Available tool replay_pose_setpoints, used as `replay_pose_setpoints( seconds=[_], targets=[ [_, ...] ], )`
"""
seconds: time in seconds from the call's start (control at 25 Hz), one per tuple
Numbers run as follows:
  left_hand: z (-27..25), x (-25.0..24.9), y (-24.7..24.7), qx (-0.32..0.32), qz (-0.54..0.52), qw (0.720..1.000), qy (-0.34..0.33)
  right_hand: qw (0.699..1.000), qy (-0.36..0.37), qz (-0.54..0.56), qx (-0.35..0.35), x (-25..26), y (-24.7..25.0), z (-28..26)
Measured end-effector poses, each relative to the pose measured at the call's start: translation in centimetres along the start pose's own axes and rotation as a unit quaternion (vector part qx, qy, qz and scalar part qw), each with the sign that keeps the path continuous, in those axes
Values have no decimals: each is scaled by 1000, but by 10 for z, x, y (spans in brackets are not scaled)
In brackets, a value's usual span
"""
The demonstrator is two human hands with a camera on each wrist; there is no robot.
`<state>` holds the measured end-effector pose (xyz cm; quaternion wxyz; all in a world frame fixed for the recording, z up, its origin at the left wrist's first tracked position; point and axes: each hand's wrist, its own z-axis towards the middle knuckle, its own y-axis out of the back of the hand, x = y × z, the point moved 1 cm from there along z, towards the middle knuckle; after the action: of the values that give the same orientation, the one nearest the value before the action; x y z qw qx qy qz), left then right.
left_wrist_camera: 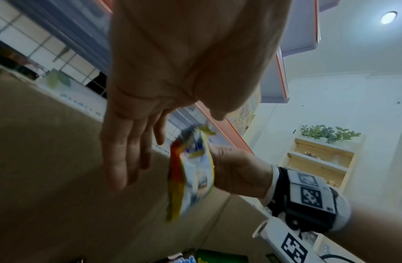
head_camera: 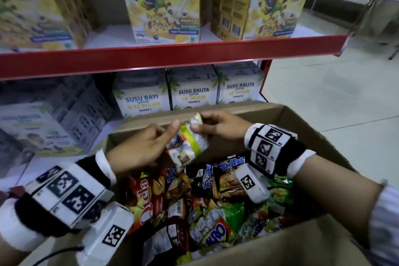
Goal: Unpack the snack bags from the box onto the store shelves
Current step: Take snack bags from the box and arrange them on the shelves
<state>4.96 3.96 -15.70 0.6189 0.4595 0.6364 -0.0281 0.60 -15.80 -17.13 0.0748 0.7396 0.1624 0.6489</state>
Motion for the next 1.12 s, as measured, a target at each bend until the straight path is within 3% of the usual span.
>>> replay_pose_setpoints(
  seconds=[0.08, 0.16, 0.28, 0.36, 0.56, 0.64, 0.72, 0.8, 0.88, 0.92, 0.96, 1.04, 1.12],
  targets=[
    [-3, -2, -7, -10, -91, 995, -26, 994, 23, 72, -83, 9, -6, -1],
    [3, -3, -8, -67, -98, 990, -74, 983, 34, 105, -146, 13, -17, -4],
    [7, -1, -3, -135, -132, 980, -68, 982, 47, 126, -131, 11, -31, -10],
    [7, 3, -2, -136, -207, 968, -31, 982, 47, 127, -129, 8, -38, -11],
    [-1, 3, -4, -59, -290, 955, 11, 966, 84, 41, -240, -3, -47, -2],
    [-1, 8, 2, -77, -274, 959, 17, 959, 95, 31, -264, -5, -48, 1],
    [0, 17, 11, -77, -268, 959, 56, 955, 142, -2, -259, -5, -47, 0],
    [0, 21, 18, -8, -334, 937, 102, 953, 212, -55, -211, -6, -45, -6],
    [1, 18, 23, 14, -403, 910, 97, 951, 251, -127, -130, -7, -46, -14],
    [4, 18, 25, 3, -408, 910, 80, 954, 254, -126, -95, -8, -47, -18],
    [7, 19, 26, -16, -400, 914, 68, 964, 241, -79, -83, -7, -47, -21],
    [9, 22, 25, -31, -386, 921, 51, 974, 176, 79, -121, -3, -45, -21],
    [7, 23, 21, 4, -368, 930, 23, 974, 98, 133, -152, 1, -42, -18]
  ],
)
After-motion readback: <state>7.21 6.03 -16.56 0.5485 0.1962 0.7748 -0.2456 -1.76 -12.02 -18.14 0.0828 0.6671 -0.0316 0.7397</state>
